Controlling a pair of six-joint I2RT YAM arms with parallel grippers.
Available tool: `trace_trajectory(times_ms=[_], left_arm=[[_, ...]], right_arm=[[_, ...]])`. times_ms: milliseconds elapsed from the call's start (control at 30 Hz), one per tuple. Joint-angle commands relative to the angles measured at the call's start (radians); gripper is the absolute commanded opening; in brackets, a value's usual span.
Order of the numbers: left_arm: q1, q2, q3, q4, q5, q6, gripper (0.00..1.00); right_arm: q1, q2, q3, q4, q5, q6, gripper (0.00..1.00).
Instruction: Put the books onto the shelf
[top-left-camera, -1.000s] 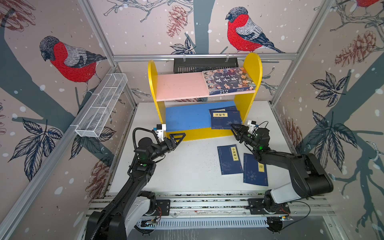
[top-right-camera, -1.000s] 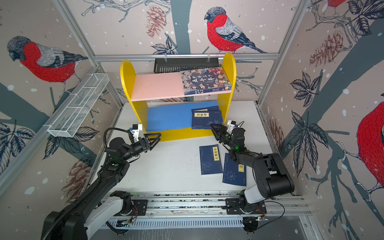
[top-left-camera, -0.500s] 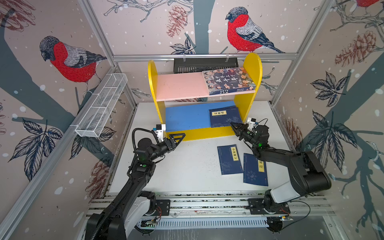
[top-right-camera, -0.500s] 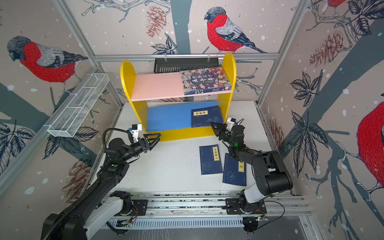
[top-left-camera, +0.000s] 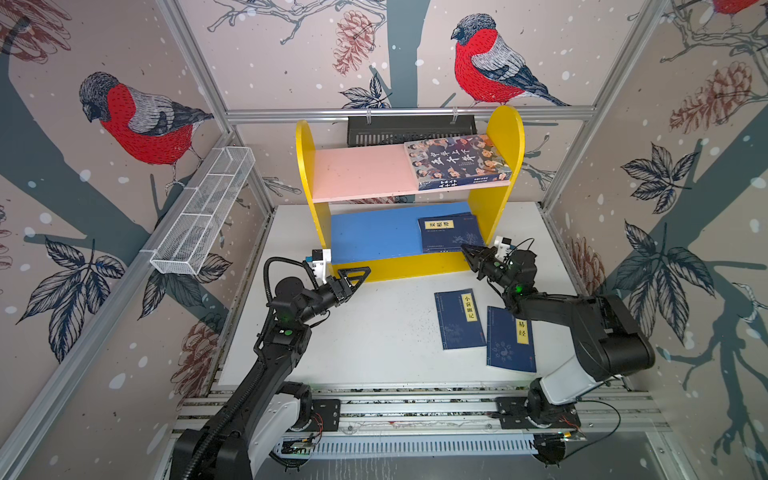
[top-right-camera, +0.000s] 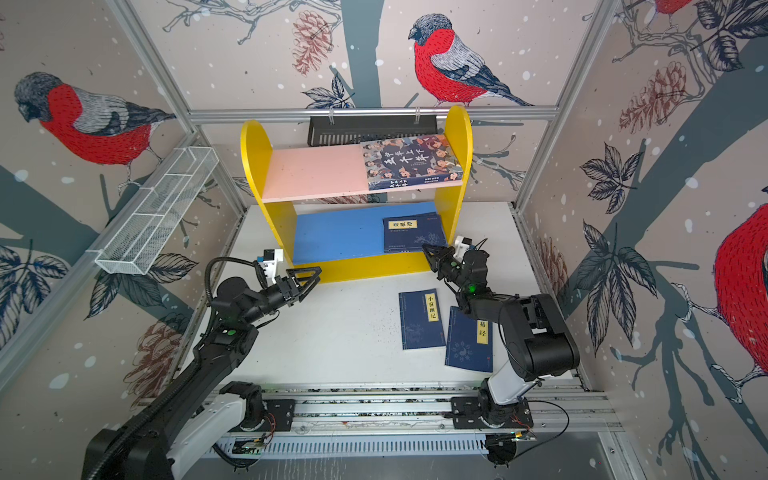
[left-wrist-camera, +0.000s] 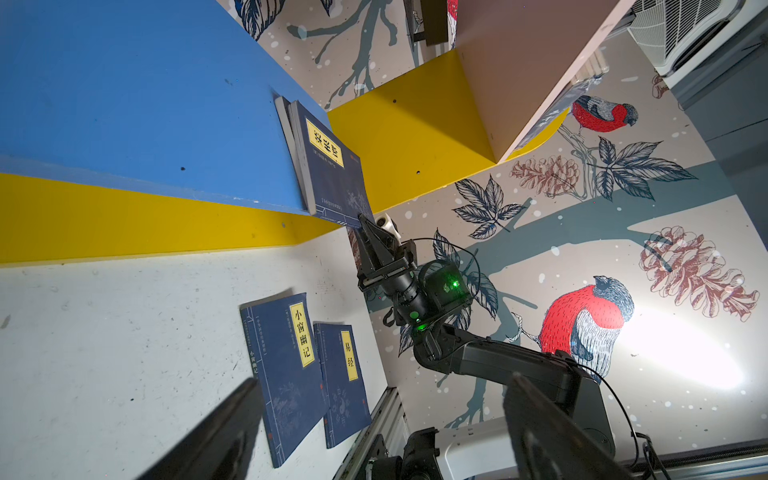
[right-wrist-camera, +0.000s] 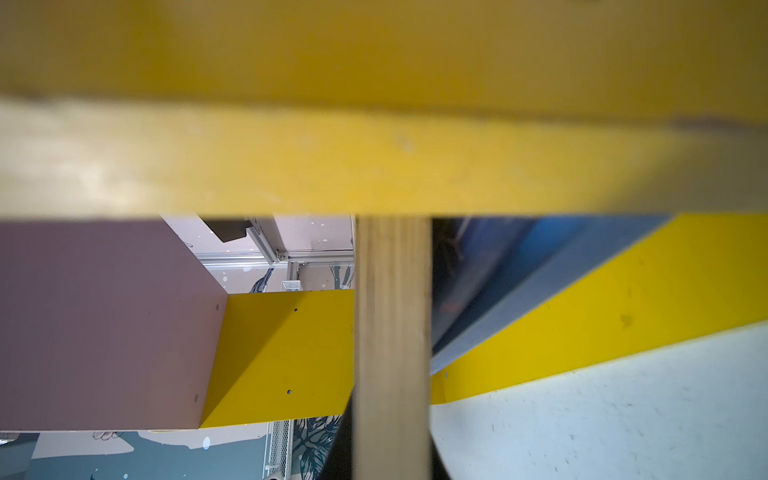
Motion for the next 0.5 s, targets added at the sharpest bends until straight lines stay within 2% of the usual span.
trace_trajectory(times_ms=[0, 33, 133, 233, 467], left_arm=[[0.003, -0.003, 0.0, 0.041, -0.003, -0.004, 0.91], [0.003, -0.003, 0.0, 0.041, -0.002, -0.004, 0.91], [0.003, -0.004, 0.0, 0.041, -0.003, -0.004, 0.91], [0.003, -0.009, -0.003, 0.041, -0.004, -0.004, 0.91], [0.003, -0.01, -0.006, 0.045, -0.004, -0.007, 0.91]], right_arm=[[-0.003, 0.009, 0.013, 0.031, 0.003, 0.006, 0.19], [-0.004, 0.012, 0.017, 0.023, 0.0, 0.005, 0.23], [-0.006, 0.013, 0.019, 0.014, -0.003, 0.002, 0.26], [-0.006, 0.001, 0.019, -0.006, -0.007, -0.009, 0.35], [-0.006, -0.052, 0.005, -0.048, -0.003, -0.022, 0.45]])
